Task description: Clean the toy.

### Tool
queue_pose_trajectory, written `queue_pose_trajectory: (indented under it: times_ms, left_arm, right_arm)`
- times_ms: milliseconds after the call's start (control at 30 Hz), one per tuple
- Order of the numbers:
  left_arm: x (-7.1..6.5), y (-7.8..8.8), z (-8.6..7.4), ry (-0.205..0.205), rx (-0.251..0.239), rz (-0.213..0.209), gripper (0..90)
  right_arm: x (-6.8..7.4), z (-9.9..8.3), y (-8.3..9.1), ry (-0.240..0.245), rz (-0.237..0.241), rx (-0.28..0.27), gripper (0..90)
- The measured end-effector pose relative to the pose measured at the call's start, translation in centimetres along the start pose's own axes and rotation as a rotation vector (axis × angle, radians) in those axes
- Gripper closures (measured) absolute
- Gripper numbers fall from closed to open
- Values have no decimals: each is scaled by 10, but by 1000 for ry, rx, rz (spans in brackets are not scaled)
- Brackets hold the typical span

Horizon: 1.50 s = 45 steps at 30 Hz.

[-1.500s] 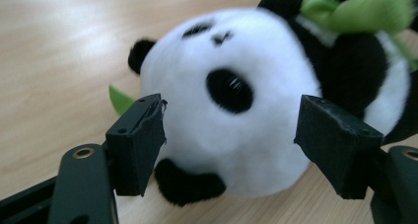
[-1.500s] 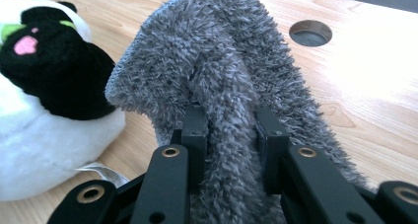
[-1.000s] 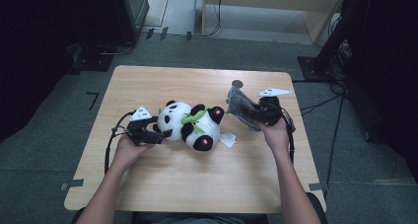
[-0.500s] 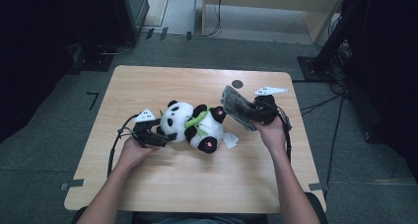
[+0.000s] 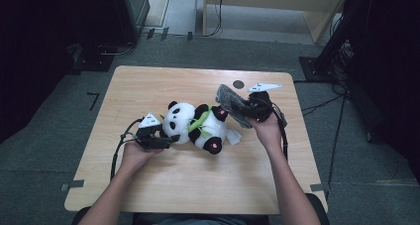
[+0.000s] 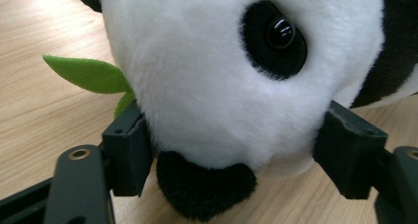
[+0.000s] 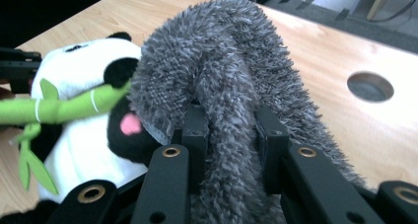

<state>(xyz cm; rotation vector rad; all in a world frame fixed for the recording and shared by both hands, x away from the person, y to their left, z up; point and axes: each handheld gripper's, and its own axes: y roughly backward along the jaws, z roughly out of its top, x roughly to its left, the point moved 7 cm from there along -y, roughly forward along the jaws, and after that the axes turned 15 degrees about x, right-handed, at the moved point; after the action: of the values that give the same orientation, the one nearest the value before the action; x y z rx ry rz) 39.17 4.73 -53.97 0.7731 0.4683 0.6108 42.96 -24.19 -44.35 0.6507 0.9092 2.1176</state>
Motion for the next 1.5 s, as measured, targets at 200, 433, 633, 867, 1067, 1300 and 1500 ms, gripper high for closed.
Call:
queue_pose_trajectory:
  times_ms: [200, 433, 633, 867, 1067, 1300, 1500]
  left_arm:
    - [-4, 2, 0, 24, 2, 34, 305]
    - [-12, 6, 0, 100, 19, 47, 323]
    - [-14, 5, -2, 115, 0, 60, 310]
    - [-12, 4, -3, 100, -18, 39, 282]
    - [-12, 5, -1, 119, -9, 36, 282]
    - [-11, 5, -1, 130, -3, 23, 273]
    - [-11, 5, 0, 133, -5, 14, 240]
  right_arm:
    - [10, 17, 2, 32, -6, -12, 730]
    - [19, 42, 12, 50, 6, -23, 730]
    - [40, 63, 3, 91, 32, -8, 730]
    - [64, 83, -19, 133, 63, 25, 730]
    - [81, 93, -50, 148, 84, 71, 729]
    - [100, 101, -69, 161, 123, 95, 729]
    - [115, 101, -87, 190, 131, 144, 731]
